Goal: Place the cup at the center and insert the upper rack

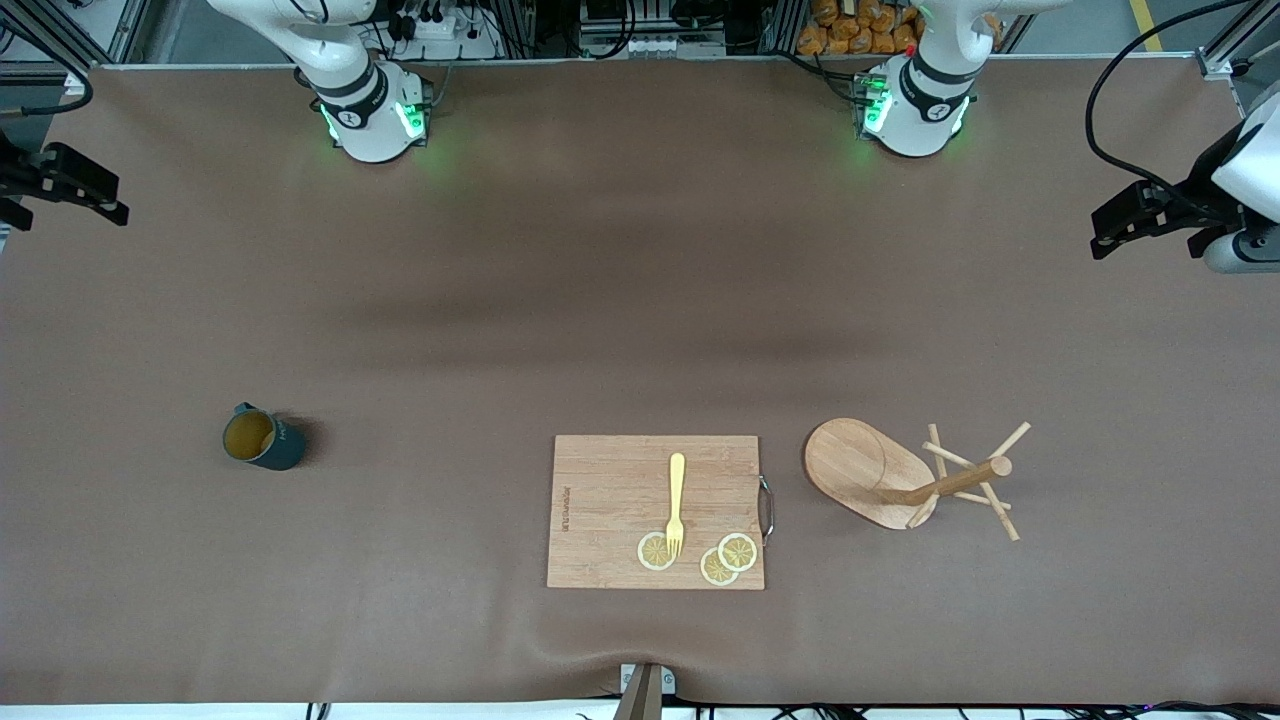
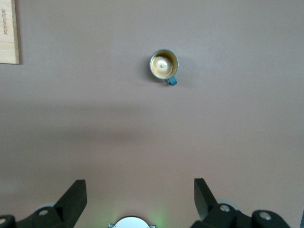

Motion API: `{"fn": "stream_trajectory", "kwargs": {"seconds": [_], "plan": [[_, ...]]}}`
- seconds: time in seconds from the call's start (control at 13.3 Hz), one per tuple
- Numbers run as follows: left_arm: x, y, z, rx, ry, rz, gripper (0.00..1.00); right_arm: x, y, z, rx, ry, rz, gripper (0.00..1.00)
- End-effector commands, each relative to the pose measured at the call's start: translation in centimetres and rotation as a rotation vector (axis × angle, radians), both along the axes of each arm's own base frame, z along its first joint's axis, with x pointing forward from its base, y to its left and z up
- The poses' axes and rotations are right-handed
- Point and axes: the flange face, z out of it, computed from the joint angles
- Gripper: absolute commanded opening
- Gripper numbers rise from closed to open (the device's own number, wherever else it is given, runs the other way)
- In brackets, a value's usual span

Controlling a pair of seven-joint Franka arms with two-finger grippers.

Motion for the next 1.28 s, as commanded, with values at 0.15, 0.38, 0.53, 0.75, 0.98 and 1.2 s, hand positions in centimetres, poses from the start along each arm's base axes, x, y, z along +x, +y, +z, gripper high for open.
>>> {"fn": "stream_trajectory", "kwargs": {"seconds": [0.15, 0.38, 0.53, 0.75, 0.98, 1.2], "plan": [[-0.4, 0.3, 1.1, -0.013, 0.002, 0.012, 1.0, -0.6, 0.1, -0.3, -0.01, 0.023, -0.019, 1.0], [-0.3, 0.7, 1.0, -0.03, 0.008, 0.009, 1.0, -0.7, 0.3, -0.3, -0.006, 0.025, 0.002, 1.0], [-0.4, 0.4, 0.7, -0.044, 0.013, 0.011, 1.0, -0.7, 0.4, -0.4, 0.01, 0.031, 0.009, 1.0], [-0.3, -0.1, 0.6, -0.078, 0.017, 0.019, 1.0, 0.0, 0.3, -0.9, 0.025, 0.021, 0.014, 1.0], [-0.2, -0.2, 0.3, -0.078, 0.022, 0.01, 1.0, 1.5, 0.5, -2.4, 0.026, 0.014, 0.018, 1.0], [0.1, -0.2, -0.1, -0.076, 0.023, 0.005, 1.0, 4.4, 0.2, -5.5, 0.026, -0.018, 0.017, 1.0]]}}
